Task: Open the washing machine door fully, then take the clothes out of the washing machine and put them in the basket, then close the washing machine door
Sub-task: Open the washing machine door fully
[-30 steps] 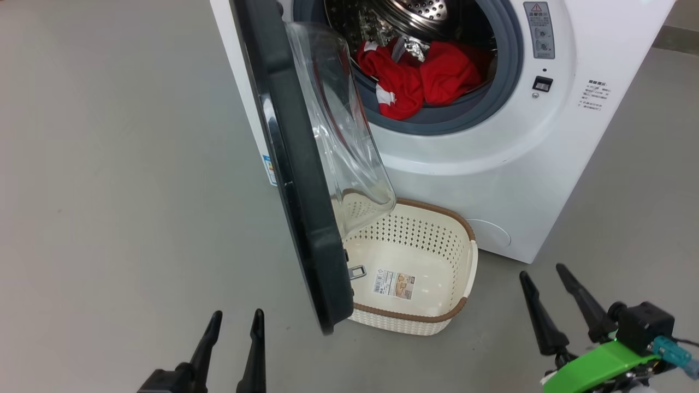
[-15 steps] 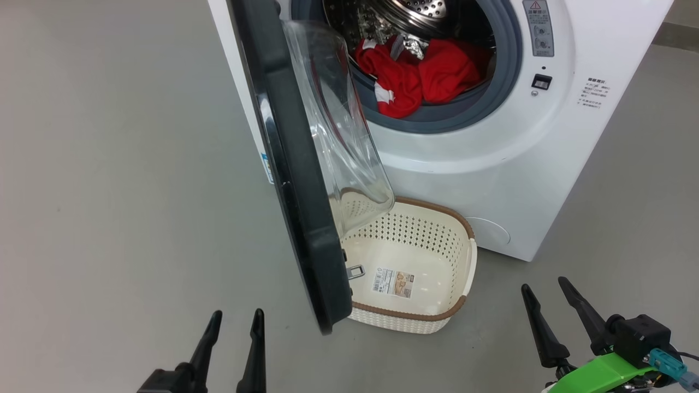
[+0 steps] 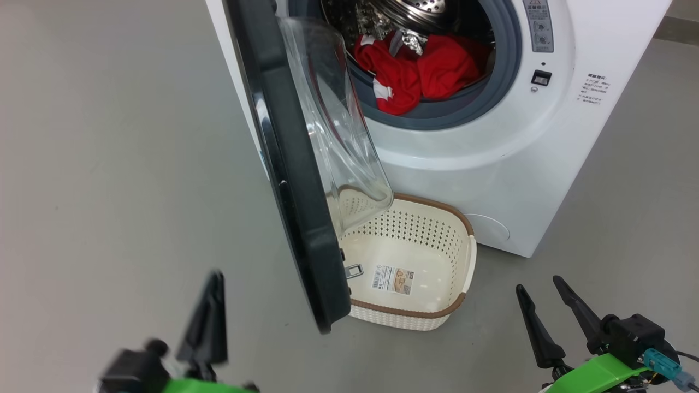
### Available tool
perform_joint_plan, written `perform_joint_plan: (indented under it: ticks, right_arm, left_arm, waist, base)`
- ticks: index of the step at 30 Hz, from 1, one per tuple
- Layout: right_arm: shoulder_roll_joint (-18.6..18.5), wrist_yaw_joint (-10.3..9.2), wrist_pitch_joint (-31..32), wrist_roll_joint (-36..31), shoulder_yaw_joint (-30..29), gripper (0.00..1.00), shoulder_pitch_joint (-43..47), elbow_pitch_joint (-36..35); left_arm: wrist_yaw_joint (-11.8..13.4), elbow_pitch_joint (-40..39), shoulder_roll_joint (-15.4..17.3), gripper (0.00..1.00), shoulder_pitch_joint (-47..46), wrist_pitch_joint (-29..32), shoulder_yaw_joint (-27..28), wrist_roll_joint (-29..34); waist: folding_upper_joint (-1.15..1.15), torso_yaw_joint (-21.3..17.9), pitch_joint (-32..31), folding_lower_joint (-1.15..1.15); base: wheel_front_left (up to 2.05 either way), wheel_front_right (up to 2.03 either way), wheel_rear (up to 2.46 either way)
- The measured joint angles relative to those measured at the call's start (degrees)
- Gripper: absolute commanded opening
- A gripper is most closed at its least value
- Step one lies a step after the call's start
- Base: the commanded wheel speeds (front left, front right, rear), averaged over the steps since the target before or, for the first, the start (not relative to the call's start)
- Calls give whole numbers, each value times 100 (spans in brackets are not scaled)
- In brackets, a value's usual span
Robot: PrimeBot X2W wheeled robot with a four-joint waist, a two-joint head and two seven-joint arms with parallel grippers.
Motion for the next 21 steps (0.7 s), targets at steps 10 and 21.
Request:
perform_joint_plan:
  ticks: [10, 21]
  right_arm:
    - [-12, 0, 0, -1, 43, 100, -18, -71]
    - [-25, 0, 0, 0, 85, 100, -52, -127]
  left_arm:
    - [176, -2149, -1, 0, -867, -48, -269, 218]
    - [-182, -1178, 13, 0, -804, -46, -2048, 253]
  waist:
    - [0, -63, 29, 0]
    - [0, -180, 66, 0]
  base:
    - [0, 0, 0]
    - [0, 0, 0]
